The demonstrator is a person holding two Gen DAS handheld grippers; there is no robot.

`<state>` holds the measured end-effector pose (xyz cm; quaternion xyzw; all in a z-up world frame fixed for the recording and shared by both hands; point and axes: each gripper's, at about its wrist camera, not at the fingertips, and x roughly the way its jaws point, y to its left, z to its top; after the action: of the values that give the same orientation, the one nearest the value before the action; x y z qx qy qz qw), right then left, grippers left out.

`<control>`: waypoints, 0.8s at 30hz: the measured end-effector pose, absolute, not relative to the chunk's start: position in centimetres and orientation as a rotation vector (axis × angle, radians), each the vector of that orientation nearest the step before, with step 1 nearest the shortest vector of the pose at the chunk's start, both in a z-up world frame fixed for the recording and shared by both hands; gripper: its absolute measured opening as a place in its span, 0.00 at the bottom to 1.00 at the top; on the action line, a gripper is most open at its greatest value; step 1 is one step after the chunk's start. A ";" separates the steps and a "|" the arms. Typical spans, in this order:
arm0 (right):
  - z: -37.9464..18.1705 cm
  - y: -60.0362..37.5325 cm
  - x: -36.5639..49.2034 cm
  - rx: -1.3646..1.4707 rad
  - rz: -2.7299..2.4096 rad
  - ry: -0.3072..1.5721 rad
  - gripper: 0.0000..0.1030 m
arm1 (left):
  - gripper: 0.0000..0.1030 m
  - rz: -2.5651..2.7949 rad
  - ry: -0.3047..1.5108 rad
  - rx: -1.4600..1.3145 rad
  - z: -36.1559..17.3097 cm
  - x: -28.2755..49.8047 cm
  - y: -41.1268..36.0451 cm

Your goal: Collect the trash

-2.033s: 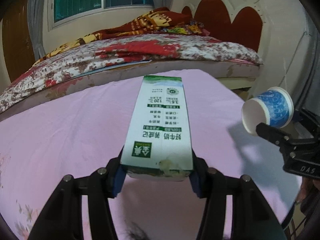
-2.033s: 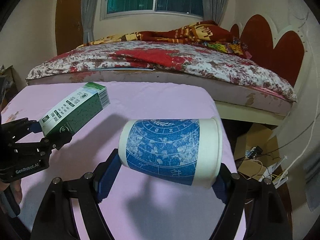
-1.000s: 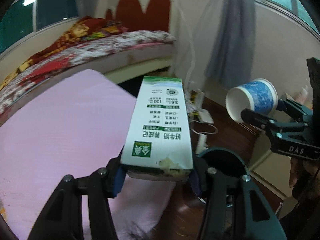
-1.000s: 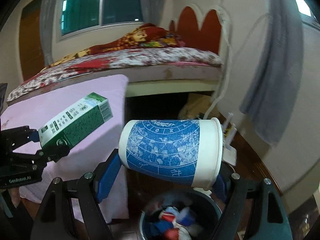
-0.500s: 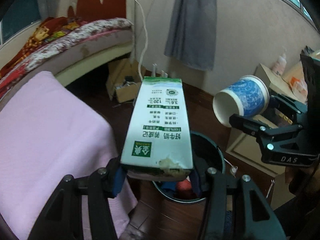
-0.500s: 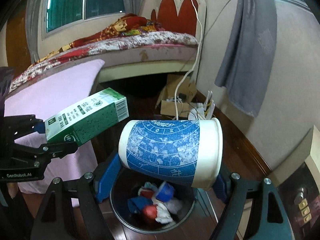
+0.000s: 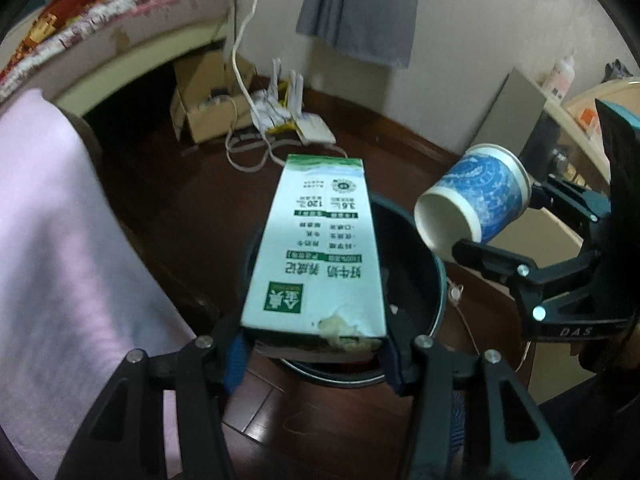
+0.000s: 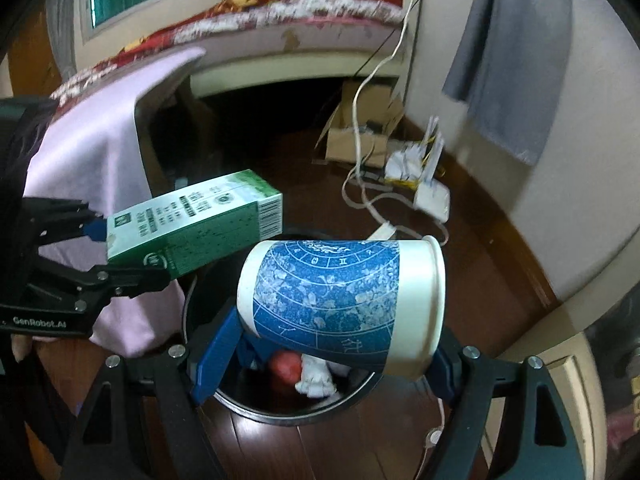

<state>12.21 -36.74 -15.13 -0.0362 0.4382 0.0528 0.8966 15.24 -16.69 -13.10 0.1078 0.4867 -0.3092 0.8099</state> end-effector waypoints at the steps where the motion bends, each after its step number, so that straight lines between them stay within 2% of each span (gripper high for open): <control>1: -15.9 -36.8 12.4 -0.076 0.120 0.923 0.80 | 0.53 -0.668 1.055 0.234 -13.7 15.3 -17.0; 8: -19.7 -36.0 13.4 -0.131 0.191 0.996 0.80 | 0.55 -0.697 1.135 0.247 -16.3 15.9 -17.8; 10: -20.6 -35.4 13.7 -0.168 0.214 1.012 0.81 | 0.67 -0.672 1.135 0.229 -16.6 16.3 -17.5; 11: -21.1 -35.1 13.8 -0.212 0.203 1.020 0.86 | 0.86 -0.652 1.119 0.210 -16.4 16.4 -17.0; 12: -21.6 -35.0 13.8 -0.245 0.183 1.031 0.92 | 0.98 -0.617 1.093 0.188 -16.0 16.4 -16.4; 13: -22.2 -34.9 13.8 -0.273 0.165 1.036 1.00 | 1.00 -0.591 1.075 0.173 -15.7 16.3 -15.8; 24: -21.5 -35.3 13.4 -0.146 0.088 1.024 1.00 | 1.00 -0.379 0.961 0.189 -15.1 14.7 -12.4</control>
<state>13.41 -35.28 -21.46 -0.0696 0.4894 0.0420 0.8682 14.73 -12.35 -15.11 0.0904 0.4586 -0.1808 0.8653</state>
